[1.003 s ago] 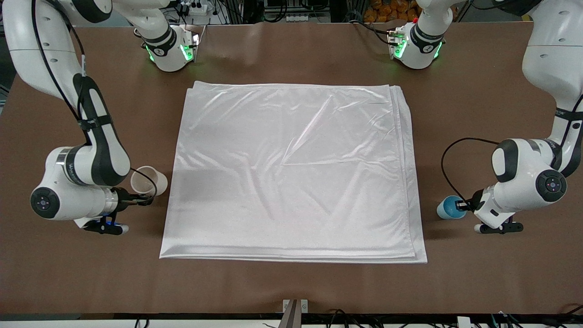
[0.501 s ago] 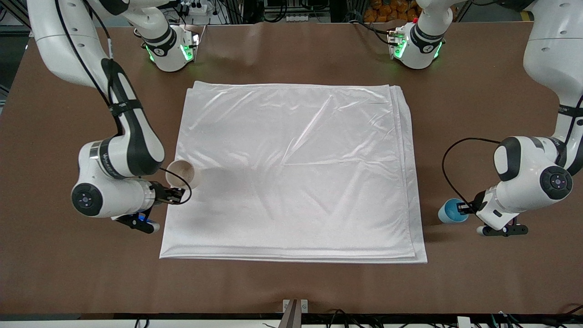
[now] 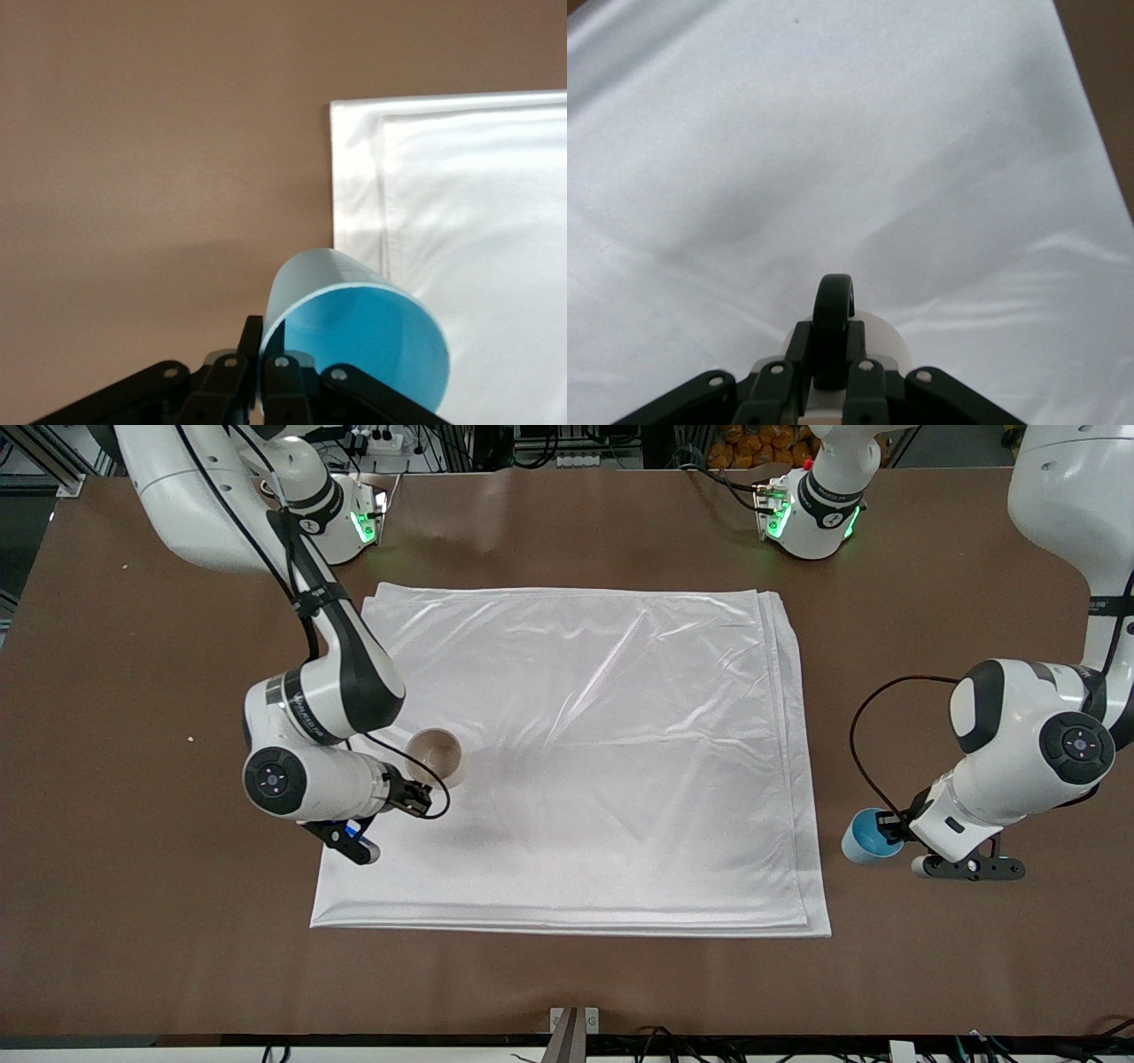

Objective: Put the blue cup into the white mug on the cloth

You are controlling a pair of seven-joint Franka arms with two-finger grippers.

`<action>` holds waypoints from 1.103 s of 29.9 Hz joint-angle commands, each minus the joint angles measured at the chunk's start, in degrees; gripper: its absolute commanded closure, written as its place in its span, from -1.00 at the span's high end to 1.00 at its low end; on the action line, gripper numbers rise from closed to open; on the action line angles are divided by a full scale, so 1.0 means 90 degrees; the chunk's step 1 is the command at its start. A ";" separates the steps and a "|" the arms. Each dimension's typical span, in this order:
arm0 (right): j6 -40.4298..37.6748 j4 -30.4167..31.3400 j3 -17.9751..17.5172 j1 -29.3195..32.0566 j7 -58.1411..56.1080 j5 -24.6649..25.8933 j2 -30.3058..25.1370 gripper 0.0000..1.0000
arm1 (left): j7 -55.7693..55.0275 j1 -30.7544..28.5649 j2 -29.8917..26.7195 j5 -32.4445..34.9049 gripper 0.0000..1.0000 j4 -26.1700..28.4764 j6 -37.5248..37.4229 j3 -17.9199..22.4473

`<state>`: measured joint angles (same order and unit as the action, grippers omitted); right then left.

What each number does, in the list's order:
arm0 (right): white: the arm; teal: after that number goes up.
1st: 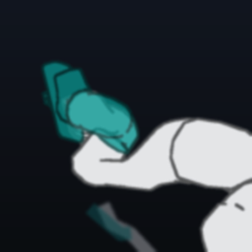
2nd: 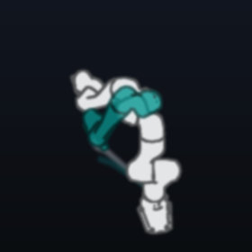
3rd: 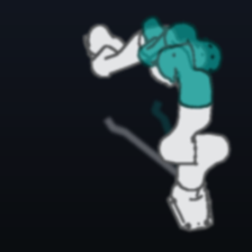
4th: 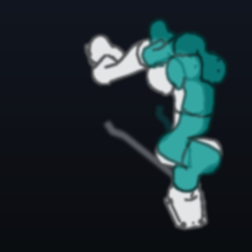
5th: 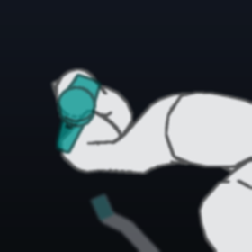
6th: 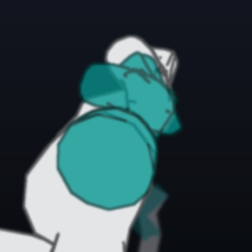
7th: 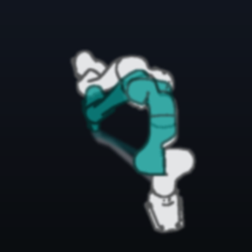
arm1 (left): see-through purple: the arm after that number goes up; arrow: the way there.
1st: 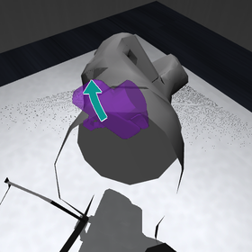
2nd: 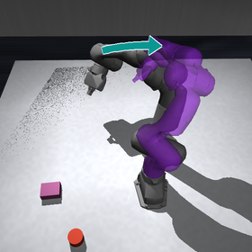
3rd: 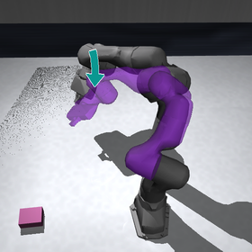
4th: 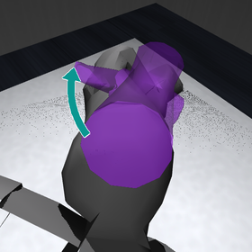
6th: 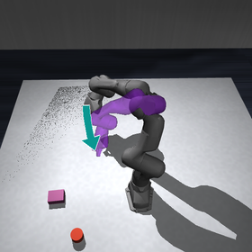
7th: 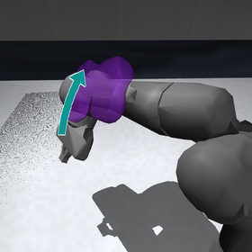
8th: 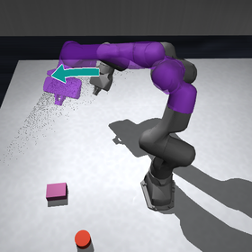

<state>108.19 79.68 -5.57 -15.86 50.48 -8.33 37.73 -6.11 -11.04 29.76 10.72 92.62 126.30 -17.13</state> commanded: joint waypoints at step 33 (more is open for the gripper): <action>0.2881 -0.0074 0.0072 -0.1841 0.3864 -0.0510 0.0974 -1.00 | -0.2768 0.0816 -0.0280 0.0176 -1.00 0.0071 -0.0488 -0.1241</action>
<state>132.77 80.08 -5.50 -31.48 83.86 -12.02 45.11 -25.91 -5.70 27.80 10.72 92.90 122.53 -28.20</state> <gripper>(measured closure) 0.811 0.960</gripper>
